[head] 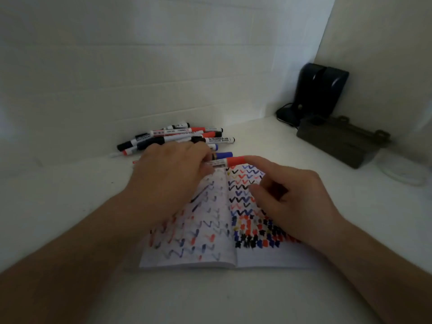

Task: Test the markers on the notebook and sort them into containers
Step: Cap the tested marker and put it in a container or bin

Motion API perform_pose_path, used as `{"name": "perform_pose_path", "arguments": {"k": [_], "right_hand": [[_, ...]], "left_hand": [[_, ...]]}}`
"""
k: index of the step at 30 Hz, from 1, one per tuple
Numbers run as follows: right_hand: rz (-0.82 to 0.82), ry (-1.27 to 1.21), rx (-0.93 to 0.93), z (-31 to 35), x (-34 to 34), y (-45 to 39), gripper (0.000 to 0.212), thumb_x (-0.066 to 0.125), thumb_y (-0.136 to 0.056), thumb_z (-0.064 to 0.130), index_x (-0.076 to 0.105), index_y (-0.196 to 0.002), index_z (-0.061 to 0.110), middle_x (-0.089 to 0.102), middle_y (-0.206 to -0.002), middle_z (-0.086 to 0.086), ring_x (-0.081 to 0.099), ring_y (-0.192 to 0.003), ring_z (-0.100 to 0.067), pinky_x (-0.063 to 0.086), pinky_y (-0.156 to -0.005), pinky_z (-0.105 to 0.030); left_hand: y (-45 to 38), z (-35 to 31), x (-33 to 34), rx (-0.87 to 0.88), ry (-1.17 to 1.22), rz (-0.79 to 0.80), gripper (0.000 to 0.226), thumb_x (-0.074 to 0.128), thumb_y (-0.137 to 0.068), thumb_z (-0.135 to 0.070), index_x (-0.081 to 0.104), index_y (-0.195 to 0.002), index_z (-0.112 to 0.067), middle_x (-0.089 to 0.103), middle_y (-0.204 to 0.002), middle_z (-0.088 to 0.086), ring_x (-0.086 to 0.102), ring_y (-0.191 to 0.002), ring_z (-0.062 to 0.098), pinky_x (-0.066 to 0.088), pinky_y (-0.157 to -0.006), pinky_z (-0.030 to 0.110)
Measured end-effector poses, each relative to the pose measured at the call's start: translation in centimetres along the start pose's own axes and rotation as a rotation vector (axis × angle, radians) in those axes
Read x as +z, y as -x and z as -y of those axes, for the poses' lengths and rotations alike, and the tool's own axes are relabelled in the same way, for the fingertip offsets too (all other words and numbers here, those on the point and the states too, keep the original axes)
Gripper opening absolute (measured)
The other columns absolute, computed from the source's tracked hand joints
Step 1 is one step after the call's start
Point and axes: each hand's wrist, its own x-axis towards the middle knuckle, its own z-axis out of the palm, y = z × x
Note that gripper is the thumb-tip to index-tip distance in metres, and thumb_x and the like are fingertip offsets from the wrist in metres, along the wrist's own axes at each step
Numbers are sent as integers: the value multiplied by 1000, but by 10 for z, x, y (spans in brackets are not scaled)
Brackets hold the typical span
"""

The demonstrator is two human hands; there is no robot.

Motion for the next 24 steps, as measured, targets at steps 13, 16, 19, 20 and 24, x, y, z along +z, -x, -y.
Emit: {"name": "perform_pose_path", "arguments": {"k": [13,16,19,20,24], "right_hand": [[77,-1033,434,23,-18,-1,13,53,-93,21,60,-84,16,53,-62,-9,46,-47,-17,35,-45,-26],[88,-1026,477,23,-13,-1,7,54,-98,18,49,-93,16,46,-61,-10,37,-44,-16,27,-41,-24],[109,-1095,493,19,-7,1,8,48,-99,9,55,-98,13,40,-59,-11,29,-39,-15,20,-40,-23],[127,-1136,499,18,-6,2,13,45,-99,7,57,-100,12,40,-57,-9,29,-37,-14,19,-40,-22],[192,-1216,466,15,-4,6,19,45,-95,11,61,-104,15,45,-52,-6,31,-33,-14,21,-39,-20]], "left_hand": [[14,-64,0,125,674,201,44,48,-89,-67,46,-123,-39,66,-108,-18,60,-97,-6,45,-76,9],[20,-72,9,207,577,121,29,33,-99,-61,39,-102,-33,54,-74,-11,55,-78,8,43,-63,15],[25,-75,14,235,474,70,16,28,-104,-56,29,-100,-40,44,-62,-12,52,-59,10,40,-48,19],[26,-75,13,227,467,86,14,28,-104,-54,31,-101,-42,44,-61,-11,50,-54,9,36,-46,18],[24,-70,10,181,541,186,20,33,-102,-56,44,-111,-41,47,-57,-7,53,-57,11,38,-47,25]]}}
